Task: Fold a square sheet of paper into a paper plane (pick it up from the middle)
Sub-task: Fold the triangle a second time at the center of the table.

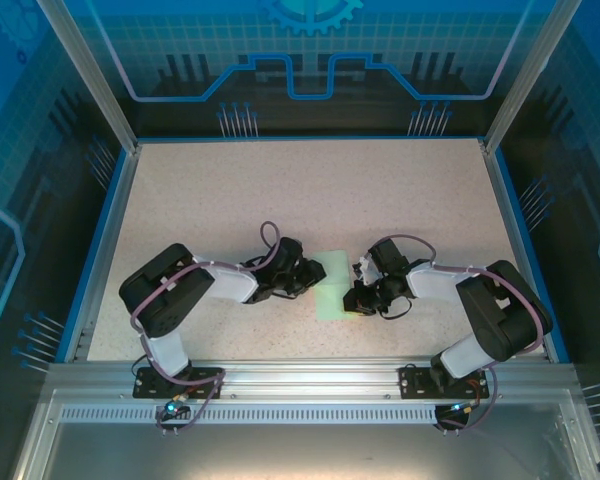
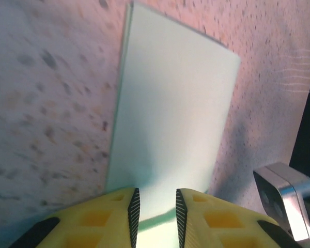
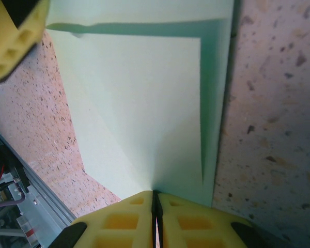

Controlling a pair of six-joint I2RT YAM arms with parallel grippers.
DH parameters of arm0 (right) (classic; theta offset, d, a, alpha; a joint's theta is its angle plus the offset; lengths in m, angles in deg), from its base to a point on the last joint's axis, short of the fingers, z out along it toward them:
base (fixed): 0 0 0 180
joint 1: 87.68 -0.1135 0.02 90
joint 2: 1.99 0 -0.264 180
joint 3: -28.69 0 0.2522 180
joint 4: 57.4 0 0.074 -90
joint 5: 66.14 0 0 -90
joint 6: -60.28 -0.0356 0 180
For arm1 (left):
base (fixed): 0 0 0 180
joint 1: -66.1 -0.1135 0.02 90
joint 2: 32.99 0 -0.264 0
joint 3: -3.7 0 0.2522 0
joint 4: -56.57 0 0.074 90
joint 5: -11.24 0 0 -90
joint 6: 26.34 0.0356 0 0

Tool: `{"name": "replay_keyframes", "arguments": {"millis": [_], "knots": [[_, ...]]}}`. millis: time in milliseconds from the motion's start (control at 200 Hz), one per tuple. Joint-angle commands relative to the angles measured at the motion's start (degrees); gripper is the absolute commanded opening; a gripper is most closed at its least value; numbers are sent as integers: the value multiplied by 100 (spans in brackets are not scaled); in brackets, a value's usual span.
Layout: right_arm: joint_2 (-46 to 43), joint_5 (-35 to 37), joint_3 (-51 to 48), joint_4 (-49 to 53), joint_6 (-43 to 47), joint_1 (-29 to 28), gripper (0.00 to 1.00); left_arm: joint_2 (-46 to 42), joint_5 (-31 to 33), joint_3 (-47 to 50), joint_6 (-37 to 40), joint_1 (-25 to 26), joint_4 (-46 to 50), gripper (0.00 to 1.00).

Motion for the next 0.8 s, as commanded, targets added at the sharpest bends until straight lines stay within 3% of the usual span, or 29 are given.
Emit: {"name": "replay_keyframes", "arguments": {"millis": [0,90,275,390,530,795], "knots": [[315,717,-257,306,-22,43,12,-92,383,150,392,-170,407,30],[302,680,-242,268,-39,46,12,-221,288,204,424,-268,304,31],[316,520,-205,87,-167,38,13,-1013,256,63,833,-401,996,33],[309,489,-135,90,-172,39,13,-1264,-95,29,727,-332,1054,33],[307,532,-98,66,-212,39,13,-992,-549,34,267,-4,633,31],[409,509,-85,-75,-279,35,13,-163,-663,59,-357,494,-523,30]]}}
